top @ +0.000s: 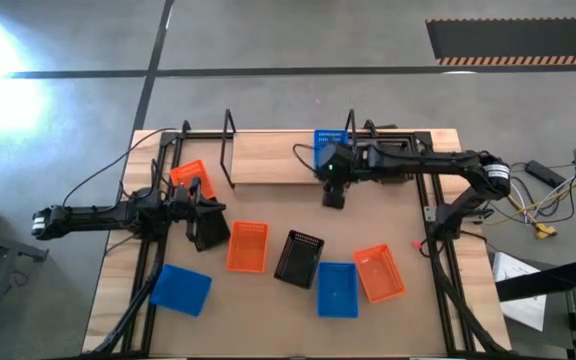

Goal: Stack baskets on shelf by color
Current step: Put the middle orange bin on the shelf

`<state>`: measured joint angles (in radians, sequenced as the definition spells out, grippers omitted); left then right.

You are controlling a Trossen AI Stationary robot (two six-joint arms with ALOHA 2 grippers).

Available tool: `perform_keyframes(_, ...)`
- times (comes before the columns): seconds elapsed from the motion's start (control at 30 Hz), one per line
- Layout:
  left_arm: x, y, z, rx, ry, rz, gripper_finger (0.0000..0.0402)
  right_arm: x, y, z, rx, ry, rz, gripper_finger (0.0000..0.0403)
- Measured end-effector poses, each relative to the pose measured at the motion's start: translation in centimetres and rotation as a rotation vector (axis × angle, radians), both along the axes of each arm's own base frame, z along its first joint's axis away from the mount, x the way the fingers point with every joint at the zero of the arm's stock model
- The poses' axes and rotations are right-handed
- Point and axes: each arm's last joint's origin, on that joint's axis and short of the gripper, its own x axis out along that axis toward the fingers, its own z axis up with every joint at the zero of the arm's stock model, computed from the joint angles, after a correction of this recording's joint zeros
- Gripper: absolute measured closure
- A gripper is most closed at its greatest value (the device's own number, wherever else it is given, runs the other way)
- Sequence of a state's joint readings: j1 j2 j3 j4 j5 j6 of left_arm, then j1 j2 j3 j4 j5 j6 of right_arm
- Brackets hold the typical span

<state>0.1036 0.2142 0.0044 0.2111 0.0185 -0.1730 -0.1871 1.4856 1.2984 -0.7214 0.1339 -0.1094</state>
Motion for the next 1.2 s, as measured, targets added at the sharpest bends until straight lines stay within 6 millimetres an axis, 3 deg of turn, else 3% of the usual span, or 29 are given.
perform_keyframes(0.13, 0.0, -0.1, 0.9, 0.028, -0.095, -0.029, 0.0402, 1.2, 5.2, -1.0, 0.047, -0.084, 0.128, 0.0263)
perform_keyframes(0.33, 0.7, -1.1, 2.9, 0.107, -0.115, -0.116, 0.0402, 0.5, 12.6, -5.3, 0.096, -0.228, 0.29, 0.0279)
perform_keyframes(0.47, 2.3, -2.4, 4.7, 0.137, -0.004, -0.138, 0.0402, -1.1, 16.4, -7.9, 0.114, -0.382, 0.272, 0.0291)
perform_keyframes(0.6, 4.7, -4.5, 6.6, 0.191, 0.215, -0.157, 0.0402, -3.2, 19.2, -9.4, 0.056, -0.5, 0.222, 0.0303)
perform_keyframes(0.73, 7.2, -7.2, 8.0, 0.28, 0.413, -0.168, 0.0402, -4.8, 21.1, -9.7, -0.086, -0.56, 0.155, 0.0313)
perform_keyframes(0.9, 10.4, -11.5, 9.2, 0.361, 0.571, -0.284, 0.0402, -5.4, 21.7, -9.7, -0.171, -0.586, 0.101, 0.0327)
perform_keyframes(1.1, 12.7, -15.5, 8.2, 0.354, 0.866, -0.301, 0.0394, -5.3, 21.8, -9.5, -0.147, -0.612, 0.085, 0.0341)
perform_keyframes(1.2, 13.3, -17.3, 6.4, 0.346, 0.997, -0.282, 0.0368, -5.2, 21.9, -9.3, -0.139, -0.626, 0.084, 0.0345)
